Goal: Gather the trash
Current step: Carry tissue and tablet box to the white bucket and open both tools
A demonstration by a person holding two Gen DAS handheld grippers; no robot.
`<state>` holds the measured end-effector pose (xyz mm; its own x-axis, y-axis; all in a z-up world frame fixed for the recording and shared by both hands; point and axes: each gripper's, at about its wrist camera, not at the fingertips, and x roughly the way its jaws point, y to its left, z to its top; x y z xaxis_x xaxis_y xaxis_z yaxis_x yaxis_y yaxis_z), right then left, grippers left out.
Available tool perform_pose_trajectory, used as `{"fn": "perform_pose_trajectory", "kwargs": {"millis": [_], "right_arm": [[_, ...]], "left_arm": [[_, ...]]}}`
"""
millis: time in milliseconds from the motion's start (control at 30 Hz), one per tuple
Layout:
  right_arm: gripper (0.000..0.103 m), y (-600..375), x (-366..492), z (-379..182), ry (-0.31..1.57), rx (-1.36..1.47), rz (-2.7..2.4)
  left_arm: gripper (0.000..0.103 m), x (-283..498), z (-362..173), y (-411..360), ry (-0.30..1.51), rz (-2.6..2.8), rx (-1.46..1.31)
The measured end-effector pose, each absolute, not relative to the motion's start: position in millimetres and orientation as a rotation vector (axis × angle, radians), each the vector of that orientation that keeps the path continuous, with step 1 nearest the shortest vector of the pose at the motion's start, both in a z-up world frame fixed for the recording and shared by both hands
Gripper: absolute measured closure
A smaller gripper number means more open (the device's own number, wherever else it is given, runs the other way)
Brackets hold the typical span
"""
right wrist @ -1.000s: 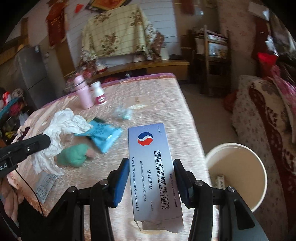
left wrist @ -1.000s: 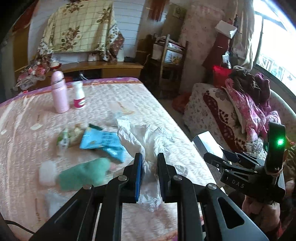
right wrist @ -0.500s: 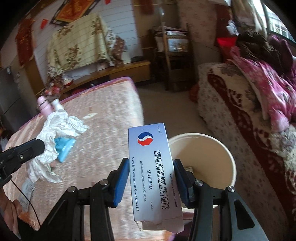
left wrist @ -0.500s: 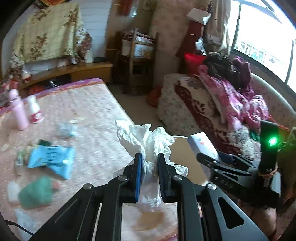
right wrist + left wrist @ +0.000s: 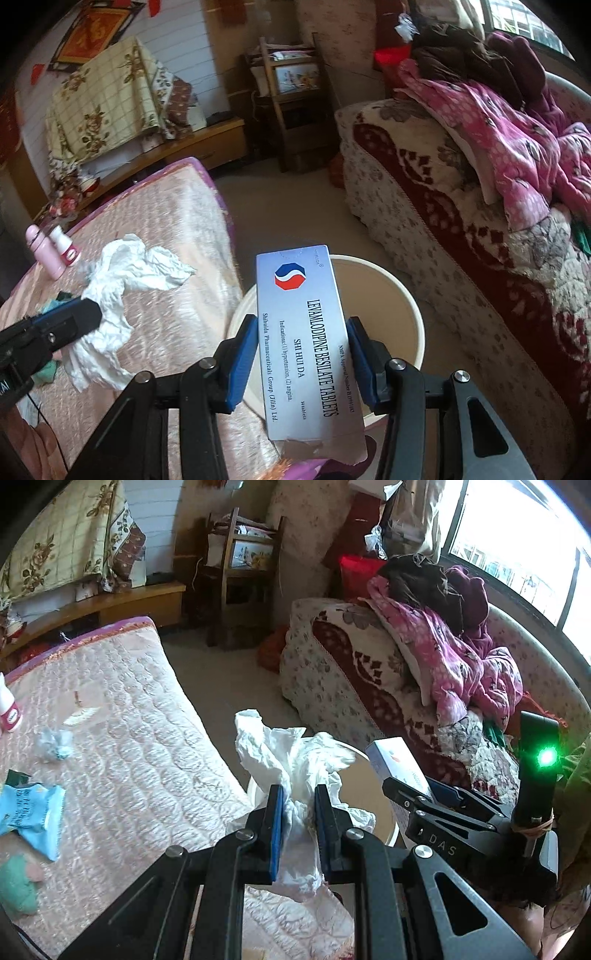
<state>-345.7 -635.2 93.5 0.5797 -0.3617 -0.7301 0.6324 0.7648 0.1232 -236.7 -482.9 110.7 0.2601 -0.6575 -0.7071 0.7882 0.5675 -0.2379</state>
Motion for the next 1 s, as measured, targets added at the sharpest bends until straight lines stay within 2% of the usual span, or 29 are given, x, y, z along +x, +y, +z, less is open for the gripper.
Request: {"fn": "perform_pose_trajectory", "kwargs": {"millis": [400,533,567,600,633,667,700,1000], "right_arm": [[0.052,-660,-336,74,0.771,0.418,-0.649],[0.047,-666,-334,70,0.75,0.426,-0.672],[0.042,-669,-333,68,0.747,0.432,-0.678],[0.029,-671,-333,67,0.743,0.441,-0.682],[0.025,-673,-333,65,0.739,0.448,-0.693],[0.025,-675,-334,63,0.737,0.452,-0.706],[0.025,-677,-335,62,0.738,0.458,-0.71],[0.025,-670,-341,64,0.743,0.45,-0.702]], "left_arm": [[0.085,-221,84,-513,0.93,-1.005,0.17],[0.084,-219,76,-521,0.947,-1.015,0.177],[0.078,-219,73,-523,0.957,-1.022,0.175],[0.064,-218,72,-524,0.965,-1.026,0.173],[0.055,-217,70,-524,0.969,-1.027,0.167],[0.039,-217,70,-522,0.963,-1.025,0.157],[0.032,-217,71,-520,0.949,-1.022,0.142],[0.032,-219,84,-494,0.896,-0.936,0.15]]}}
